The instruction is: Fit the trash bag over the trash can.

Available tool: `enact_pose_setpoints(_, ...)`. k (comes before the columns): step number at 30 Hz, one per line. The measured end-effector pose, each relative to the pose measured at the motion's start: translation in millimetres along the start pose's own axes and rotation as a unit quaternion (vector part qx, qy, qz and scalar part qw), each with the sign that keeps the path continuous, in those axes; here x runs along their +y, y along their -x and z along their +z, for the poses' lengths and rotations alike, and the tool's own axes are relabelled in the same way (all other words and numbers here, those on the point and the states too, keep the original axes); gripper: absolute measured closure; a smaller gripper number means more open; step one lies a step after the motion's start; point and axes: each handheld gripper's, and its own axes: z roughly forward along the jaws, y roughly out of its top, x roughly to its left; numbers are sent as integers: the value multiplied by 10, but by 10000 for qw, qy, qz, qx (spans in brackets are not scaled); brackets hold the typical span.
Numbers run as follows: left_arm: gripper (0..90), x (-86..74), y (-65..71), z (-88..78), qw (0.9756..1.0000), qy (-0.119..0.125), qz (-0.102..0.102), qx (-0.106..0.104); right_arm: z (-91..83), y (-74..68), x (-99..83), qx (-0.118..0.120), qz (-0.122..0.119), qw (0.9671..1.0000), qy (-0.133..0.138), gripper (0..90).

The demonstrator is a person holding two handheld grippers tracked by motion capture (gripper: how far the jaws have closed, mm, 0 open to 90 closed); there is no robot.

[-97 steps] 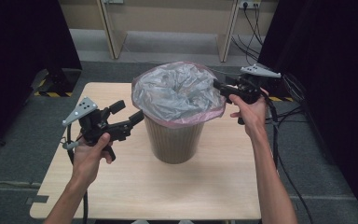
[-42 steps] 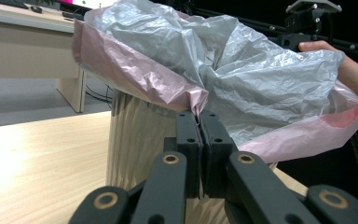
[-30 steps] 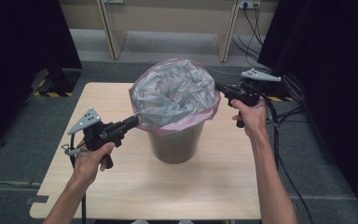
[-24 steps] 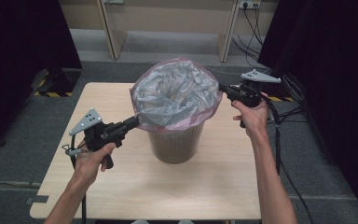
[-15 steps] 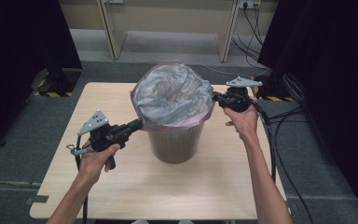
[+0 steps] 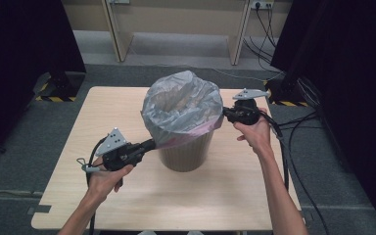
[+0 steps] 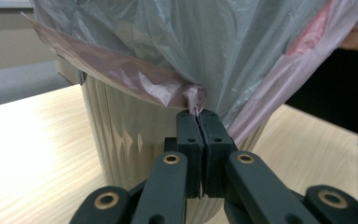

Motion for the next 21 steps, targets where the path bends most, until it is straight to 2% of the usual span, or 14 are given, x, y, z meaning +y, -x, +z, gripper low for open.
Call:
enact_pose_setpoints(3, 874, -17, -12, 13, 9998, -78, 122, 121, -37, 25, -29, -11, 48, 10000, 51, 900)
enact_pose_setpoints(5, 875, -46, -33, 28, 9987, -201, 339, 332, -57, 43, -57, -12, 70, 10000, 41, 900)
enact_pose_setpoints(9, 874, -96, -116, 22, 9991, -184, 146, 364, -72, 92, -104, -68, 159, 9998, 106, 900)
enact_pose_setpoints(14, 873, -115, -173, 42, 9988, -210, 93, 435, -44, 108, -124, -163, 203, 9996, 141, 900)
enact_pose_setpoints(21, 872, -217, -280, 85, 9976, -283, 1, 628, 42, 87, -147, -301, 131, 9994, 76, 900)
